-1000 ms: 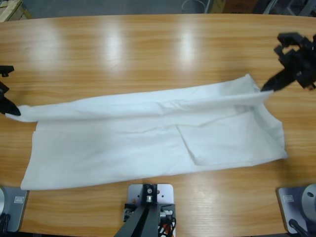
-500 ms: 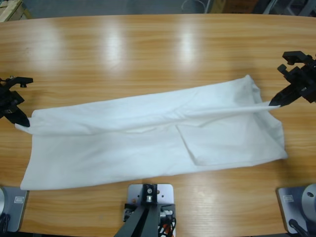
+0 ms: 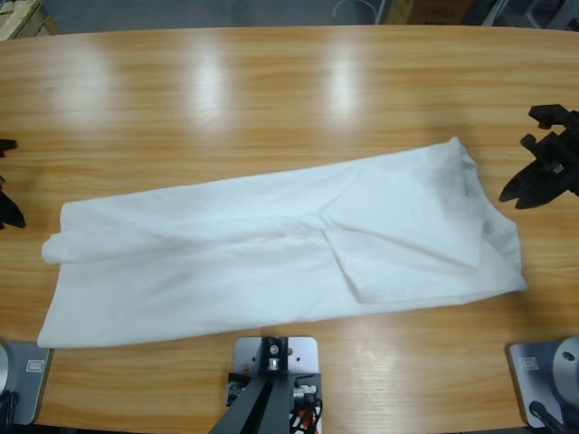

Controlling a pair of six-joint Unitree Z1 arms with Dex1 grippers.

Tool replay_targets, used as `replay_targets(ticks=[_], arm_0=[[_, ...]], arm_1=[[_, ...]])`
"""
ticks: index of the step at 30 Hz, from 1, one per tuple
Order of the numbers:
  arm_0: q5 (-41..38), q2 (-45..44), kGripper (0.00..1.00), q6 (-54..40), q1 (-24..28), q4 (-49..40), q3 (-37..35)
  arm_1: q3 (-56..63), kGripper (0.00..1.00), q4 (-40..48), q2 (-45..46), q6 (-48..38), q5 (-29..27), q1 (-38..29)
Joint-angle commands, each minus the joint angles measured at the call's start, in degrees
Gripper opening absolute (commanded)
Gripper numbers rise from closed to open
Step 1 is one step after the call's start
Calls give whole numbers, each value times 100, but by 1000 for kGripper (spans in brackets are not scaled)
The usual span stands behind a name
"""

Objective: Fold clothes

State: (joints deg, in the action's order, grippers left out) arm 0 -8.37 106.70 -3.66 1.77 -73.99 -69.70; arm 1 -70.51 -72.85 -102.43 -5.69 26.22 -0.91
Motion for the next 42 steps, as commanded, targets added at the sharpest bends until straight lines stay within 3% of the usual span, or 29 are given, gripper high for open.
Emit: replay_targets(ticks=[1, 2, 6, 8, 9, 14, 18, 25, 26, 27, 29, 31, 33, 42], arm_0=[[-1341, -380, 445, 226, -230, 115, -123], [-1566, -388, 444, 212, -429, 116, -111], [-1794, -452, 480, 59, -1301, 584, 125], [-1678, -471, 693, 108, -1457, 674, 67], [-1659, -548, 711, 46, -1533, 867, 55], [-1673, -209, 711, 50, -2116, 1022, -251], [-1564, 93, 711, 50, -2883, 1034, -351], [-528, 596, 711, -581, -2946, 1380, -539], [-548, 682, 694, -627, -2928, 1473, -583], [-622, 832, 566, -664, -2928, 1479, -677], [-869, 993, 330, -690, -2983, 1461, -747], [-991, 1014, 29, -683, -3074, 1465, -631], [-929, 1064, 0, -727, -3122, 1538, -401], [-669, 1449, 0, -750, -3123, 1674, -290]], arm_1=[[30, 838, 44, 241, 65, 203, 47], [41, 739, 137, 292, 158, 358, 47], [192, 637, 867, 406, 444, 581, -246], [433, 640, 1466, 420, 464, 416, -526], [563, 642, 1758, 390, 485, 323, -687], [768, 655, 2639, 125, 777, -13, -1589], [575, 663, 2730, -160, 952, -514, -1740], [637, 665, 2836, -417, 1007, -614, -1684], [649, 662, 2829, -364, 1007, -628, -1684], [659, 653, 2832, -322, 1007, -641, -1684], [686, 490, 2834, -281, 1007, -658, -1684], [688, 414, 2829, -248, 1002, -637, -1684], [702, 347, 2820, -255, 1000, -632, -1684], [747, 347, 2820, -264, 938, -633, -1675]])
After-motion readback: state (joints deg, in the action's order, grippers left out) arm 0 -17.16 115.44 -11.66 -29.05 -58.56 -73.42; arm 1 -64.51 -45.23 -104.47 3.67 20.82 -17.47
